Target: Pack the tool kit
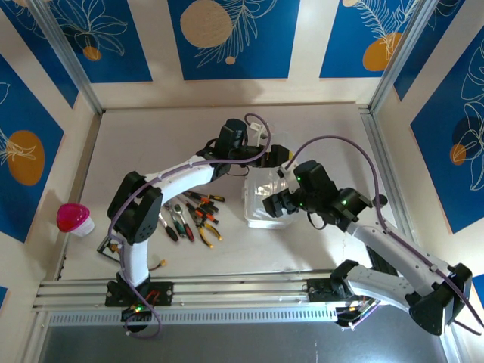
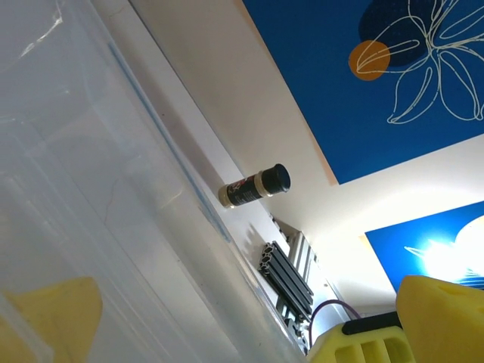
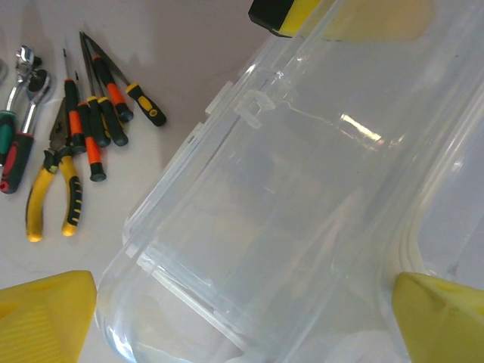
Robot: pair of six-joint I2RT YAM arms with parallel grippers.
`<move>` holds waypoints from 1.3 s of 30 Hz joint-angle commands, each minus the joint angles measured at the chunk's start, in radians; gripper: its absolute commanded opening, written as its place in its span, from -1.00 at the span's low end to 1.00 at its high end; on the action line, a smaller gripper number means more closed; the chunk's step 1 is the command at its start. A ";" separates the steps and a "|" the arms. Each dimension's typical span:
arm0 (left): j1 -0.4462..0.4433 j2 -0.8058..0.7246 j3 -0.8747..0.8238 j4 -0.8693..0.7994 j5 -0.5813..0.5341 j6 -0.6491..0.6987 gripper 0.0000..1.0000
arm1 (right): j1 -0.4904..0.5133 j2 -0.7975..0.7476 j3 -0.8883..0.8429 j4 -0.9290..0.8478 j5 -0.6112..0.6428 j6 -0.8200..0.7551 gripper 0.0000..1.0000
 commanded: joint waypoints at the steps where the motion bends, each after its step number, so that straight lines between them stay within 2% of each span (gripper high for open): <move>1: -0.015 0.006 0.044 0.037 0.023 0.003 0.99 | 0.048 0.044 0.023 -0.081 0.107 0.002 0.98; 7: -0.015 -0.002 0.053 0.028 0.023 0.007 1.00 | 0.131 0.112 0.045 -0.112 0.263 0.027 0.98; 14: -0.014 -0.011 0.047 0.022 0.019 0.015 1.00 | 0.167 0.138 0.068 -0.150 0.367 0.054 0.98; 28: -0.008 -0.014 0.037 0.011 0.008 0.021 0.99 | 0.225 0.049 0.093 -0.194 0.349 0.065 0.98; 39: -0.007 -0.019 0.044 0.009 0.008 0.020 0.99 | 0.242 0.106 0.058 -0.155 0.460 0.080 0.98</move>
